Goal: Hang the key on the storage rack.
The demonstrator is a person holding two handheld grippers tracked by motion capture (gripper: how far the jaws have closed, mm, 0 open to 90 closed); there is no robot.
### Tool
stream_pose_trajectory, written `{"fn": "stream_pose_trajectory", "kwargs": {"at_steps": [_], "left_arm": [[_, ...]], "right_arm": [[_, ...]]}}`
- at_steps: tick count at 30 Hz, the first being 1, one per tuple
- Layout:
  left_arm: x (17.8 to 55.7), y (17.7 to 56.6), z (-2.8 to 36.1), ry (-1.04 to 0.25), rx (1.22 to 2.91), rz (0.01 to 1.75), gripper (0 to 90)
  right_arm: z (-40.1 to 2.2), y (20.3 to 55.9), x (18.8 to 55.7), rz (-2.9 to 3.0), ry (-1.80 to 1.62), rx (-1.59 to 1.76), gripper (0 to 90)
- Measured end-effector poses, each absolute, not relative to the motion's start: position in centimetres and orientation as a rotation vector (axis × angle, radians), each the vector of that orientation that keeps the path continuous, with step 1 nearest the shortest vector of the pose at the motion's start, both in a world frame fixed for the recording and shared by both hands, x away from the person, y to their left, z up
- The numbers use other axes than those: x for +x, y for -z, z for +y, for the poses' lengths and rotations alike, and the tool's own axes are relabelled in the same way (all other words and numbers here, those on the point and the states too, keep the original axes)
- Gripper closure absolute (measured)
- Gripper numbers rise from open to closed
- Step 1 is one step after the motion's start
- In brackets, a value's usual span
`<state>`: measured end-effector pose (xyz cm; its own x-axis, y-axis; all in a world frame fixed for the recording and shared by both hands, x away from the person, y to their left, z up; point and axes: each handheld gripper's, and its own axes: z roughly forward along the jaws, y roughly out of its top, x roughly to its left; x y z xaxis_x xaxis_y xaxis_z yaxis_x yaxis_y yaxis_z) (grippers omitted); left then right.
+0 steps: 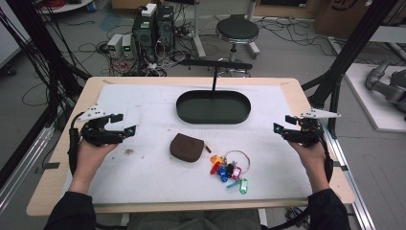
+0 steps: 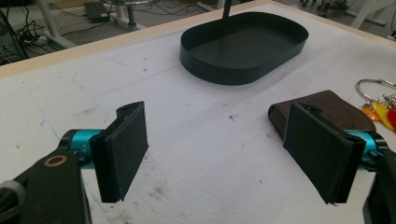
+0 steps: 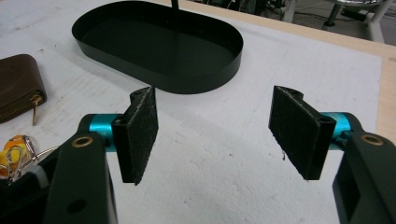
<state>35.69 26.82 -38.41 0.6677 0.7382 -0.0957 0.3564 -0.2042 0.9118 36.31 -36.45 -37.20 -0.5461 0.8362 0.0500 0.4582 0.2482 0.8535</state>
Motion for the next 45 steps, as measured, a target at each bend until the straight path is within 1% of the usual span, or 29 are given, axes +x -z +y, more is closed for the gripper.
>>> {"fn": "stream_pose_trajectory", "kwargs": {"at_steps": [16, 23, 28, 31, 34, 35, 38, 40, 41, 44, 45], "left_arm": [[35.6, 38.2, 26.4, -0.426, 1.799, 0.856, 22.4], [35.5, 38.0, 25.9, -0.403, 1.783, 0.842, 25.8], [35.6, 38.1, 25.0, -0.386, 1.8, 0.839, 30.2], [35.6, 38.1, 24.7, -0.386, 1.81, 0.837, 31.4], [35.7, 38.2, 24.6, -0.382, 1.818, 0.837, 32.7], [35.7, 38.4, 24.6, -0.381, 1.824, 0.841, 33.3], [35.6, 38.5, 24.5, -0.37, 1.83, 0.843, 33.7], [35.5, 38.6, 24.4, -0.367, 1.848, 0.831, 33.8], [35.4, 38.6, 24.5, -0.36, 1.851, 0.824, 34.2], [35.4, 38.6, 24.5, -0.363, 1.843, 0.827, 34.3], [35.3, 38.6, 24.6, -0.366, 1.843, 0.827, 34.3]], "right_arm": [[-36.8, 37.0, 36.1, 2.061, -1.257, 1.163, 30.5], [-36.9, 37.0, 36.0, 2.038, -1.257, 1.166, 30.5], [-36.9, 36.9, 35.9, 2.034, -1.267, 1.161, 31.2], [-36.7, 36.8, 35.6, 2.043, -1.304, 1.138, 36.3], [-36.4, 36.7, 35.3, 2.05, -1.321, 1.113, 39.0], [-36.0, 36.8, 35.1, 2.079, -1.344, 1.092, 42.5], [-35.3, 36.8, 35.0, 2.107, -1.357, 1.075, 44.0], [-34.6, 37.0, 34.7, 2.137, -1.376, 1.055, 46.9], [-33.9, 37.5, 34.3, 2.166, -1.393, 1.044, 50.8], [-33.2, 38.2, 34.0, 2.203, -1.387, 1.065, 51.9], [-32.3, 38.9, 33.5, 2.237, -1.36, 1.08, 51.8]]}}
